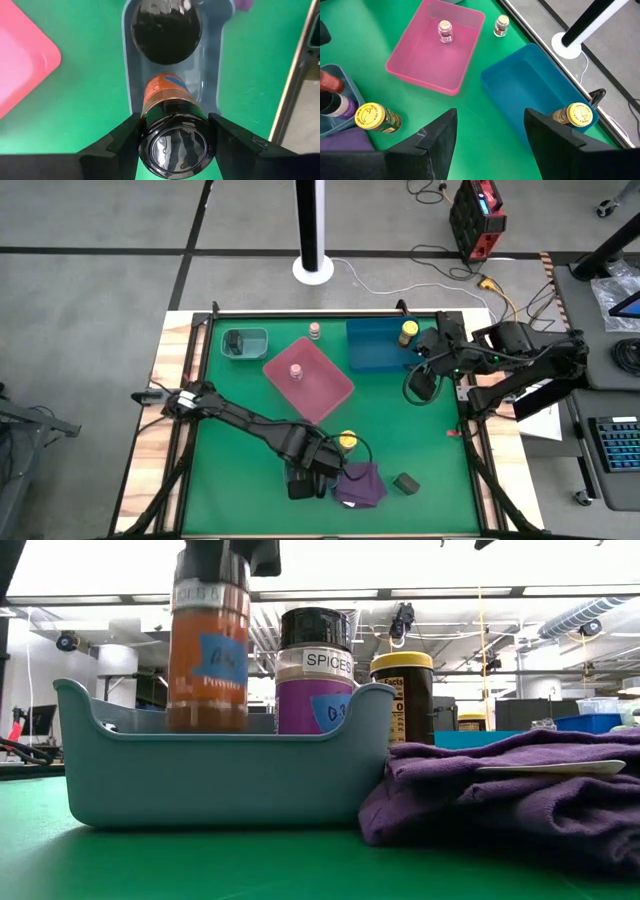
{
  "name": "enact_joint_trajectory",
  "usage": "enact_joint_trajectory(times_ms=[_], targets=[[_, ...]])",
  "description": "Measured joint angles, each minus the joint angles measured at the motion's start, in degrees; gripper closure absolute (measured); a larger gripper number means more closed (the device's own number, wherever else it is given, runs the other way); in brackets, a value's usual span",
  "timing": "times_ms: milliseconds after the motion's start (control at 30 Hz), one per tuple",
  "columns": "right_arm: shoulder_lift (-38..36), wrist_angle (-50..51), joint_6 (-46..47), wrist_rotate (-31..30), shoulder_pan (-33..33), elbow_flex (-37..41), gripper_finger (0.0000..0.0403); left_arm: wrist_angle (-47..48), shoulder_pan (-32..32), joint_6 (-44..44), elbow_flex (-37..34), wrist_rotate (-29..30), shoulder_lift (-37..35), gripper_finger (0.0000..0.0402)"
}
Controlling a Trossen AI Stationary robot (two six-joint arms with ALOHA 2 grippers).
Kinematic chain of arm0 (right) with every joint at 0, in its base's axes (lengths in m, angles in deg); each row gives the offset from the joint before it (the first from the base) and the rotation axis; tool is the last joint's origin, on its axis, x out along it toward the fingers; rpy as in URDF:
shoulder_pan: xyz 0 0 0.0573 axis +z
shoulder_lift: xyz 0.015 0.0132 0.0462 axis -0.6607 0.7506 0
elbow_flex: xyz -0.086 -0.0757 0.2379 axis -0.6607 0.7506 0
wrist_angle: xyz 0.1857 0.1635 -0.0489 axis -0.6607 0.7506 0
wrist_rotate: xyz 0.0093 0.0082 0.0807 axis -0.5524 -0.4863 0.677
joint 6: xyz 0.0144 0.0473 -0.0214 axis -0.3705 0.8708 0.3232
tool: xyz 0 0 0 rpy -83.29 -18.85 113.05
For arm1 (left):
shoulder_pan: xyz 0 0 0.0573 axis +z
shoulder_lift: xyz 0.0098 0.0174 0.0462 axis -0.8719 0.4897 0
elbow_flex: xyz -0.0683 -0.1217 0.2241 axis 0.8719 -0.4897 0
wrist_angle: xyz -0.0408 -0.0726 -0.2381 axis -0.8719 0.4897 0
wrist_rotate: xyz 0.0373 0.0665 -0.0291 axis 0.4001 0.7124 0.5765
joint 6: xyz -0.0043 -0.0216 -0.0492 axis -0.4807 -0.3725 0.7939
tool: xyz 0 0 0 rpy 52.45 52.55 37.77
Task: Sort spices by type
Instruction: Put the orange seasoning bottle into the gray bin
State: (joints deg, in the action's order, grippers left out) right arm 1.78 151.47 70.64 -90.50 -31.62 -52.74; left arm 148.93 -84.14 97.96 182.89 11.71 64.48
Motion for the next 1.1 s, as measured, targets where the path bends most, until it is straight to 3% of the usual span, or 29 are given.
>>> enact_joint_trajectory(times_ms=[233, 1100], targets=[[0.00, -0.03, -0.20, -0.02, 0.00, 0.05, 0.0184, -4.77, -1.03, 0.52, -6.29, -0.28, -1.65, 0.0218], [0.01, -0.17, 0.25, -0.46, 0.00, 0.07, 0.0183, -8.40, -0.70, -4.62, -10.55, 0.24, -1.82, 0.0218]])
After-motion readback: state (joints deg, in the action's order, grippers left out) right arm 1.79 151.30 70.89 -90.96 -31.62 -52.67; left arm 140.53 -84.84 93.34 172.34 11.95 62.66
